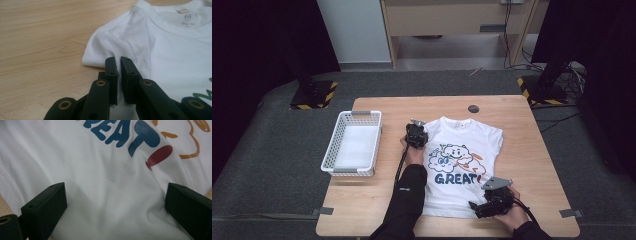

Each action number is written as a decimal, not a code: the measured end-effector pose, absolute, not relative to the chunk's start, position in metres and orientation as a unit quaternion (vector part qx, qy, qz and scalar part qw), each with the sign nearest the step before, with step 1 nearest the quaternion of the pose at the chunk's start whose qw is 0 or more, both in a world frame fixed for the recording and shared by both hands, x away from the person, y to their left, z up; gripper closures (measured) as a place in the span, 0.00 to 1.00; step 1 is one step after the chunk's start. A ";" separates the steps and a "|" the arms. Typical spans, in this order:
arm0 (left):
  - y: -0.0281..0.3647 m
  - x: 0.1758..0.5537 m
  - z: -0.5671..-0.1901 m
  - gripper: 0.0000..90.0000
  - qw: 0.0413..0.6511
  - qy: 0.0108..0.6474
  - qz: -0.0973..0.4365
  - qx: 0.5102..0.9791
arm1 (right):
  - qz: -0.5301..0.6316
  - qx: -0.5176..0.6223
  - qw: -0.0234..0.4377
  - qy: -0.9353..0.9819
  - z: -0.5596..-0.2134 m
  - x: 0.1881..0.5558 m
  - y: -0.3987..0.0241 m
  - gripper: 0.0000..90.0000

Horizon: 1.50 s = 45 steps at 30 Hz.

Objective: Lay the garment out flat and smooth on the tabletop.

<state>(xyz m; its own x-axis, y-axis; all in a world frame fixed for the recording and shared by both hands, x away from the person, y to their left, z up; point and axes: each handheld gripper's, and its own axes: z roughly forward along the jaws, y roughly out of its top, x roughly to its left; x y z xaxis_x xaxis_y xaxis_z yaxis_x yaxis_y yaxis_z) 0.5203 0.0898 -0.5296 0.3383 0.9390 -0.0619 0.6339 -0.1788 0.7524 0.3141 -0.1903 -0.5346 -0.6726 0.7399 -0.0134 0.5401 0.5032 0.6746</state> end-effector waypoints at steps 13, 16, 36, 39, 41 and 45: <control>0.078 0.500 -0.488 0.95 0.409 0.481 0.226 0.742 | 0.327 0.372 0.150 0.856 -0.534 0.315 -0.191 0.05; 0.069 0.497 -0.484 0.95 0.409 0.468 0.231 0.748 | 0.327 0.371 0.149 0.856 -0.534 0.315 -0.191 0.05; 0.009 0.478 -0.502 0.68 0.429 0.412 0.117 0.796 | 0.326 0.369 0.145 0.858 -0.534 0.316 -0.191 0.04; 0.016 0.475 -0.491 0.60 0.441 0.409 0.136 0.787 | 0.326 0.369 0.146 0.858 -0.534 0.316 -0.191 0.04; 0.023 0.476 -0.485 0.55 0.448 0.414 0.155 0.777 | 0.325 0.369 0.146 0.858 -0.534 0.315 -0.191 0.04; 0.036 0.482 -0.487 0.52 0.431 0.428 0.182 0.773 | 0.325 0.370 0.147 0.858 -0.534 0.315 -0.190 0.04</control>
